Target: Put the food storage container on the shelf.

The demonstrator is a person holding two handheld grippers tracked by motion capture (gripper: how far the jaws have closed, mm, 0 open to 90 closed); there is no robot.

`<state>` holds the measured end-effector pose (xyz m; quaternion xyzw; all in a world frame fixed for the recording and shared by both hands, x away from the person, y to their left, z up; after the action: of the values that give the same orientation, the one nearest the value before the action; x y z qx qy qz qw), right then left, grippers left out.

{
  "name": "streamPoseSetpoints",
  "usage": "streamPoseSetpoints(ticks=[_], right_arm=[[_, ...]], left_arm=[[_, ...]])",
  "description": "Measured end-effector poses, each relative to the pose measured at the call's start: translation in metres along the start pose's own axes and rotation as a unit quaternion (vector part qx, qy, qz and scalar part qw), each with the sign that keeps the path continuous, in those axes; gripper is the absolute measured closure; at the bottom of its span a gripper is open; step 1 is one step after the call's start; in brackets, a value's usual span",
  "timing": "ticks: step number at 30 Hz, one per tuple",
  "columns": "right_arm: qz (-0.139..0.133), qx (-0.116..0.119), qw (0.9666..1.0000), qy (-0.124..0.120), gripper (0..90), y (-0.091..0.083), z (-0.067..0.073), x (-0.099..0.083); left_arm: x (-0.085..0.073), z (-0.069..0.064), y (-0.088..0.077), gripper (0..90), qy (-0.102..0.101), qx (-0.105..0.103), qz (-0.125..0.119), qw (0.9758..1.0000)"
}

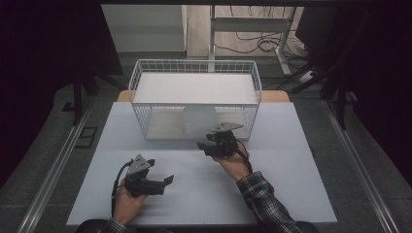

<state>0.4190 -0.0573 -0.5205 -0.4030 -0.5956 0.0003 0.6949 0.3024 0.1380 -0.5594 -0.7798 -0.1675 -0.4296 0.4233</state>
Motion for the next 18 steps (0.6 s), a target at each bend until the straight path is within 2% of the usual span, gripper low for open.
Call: streamPoseSetpoints(ticks=[10, 18], right_arm=[[-0.005, 0.005, 1.0, 0.003, 31.5, -0.018, 0.005, -0.006], [0.007, 0.008, 0.9999, -0.009, 21.0, -0.028, 0.011, -0.02]], left_arm=[[0.0, -0.001, 0.0, 4.4, 0.013, 0.001, -0.002, 0.9999], [0.001, -0.001, -0.001, 4.2, 0.012, -0.007, -0.008, 0.9999]])
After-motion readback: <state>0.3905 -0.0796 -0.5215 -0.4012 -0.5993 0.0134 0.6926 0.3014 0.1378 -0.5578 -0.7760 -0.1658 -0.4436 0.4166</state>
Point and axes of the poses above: each handheld gripper's, and its own axes: y roughly forward along the jaws, x roughly out of its top, z roughly to its left, the point moved 7 cm from there along y, roughly forward along the jaws, and after that the axes turned 8 degrees about -y, right-handed, at the moved point
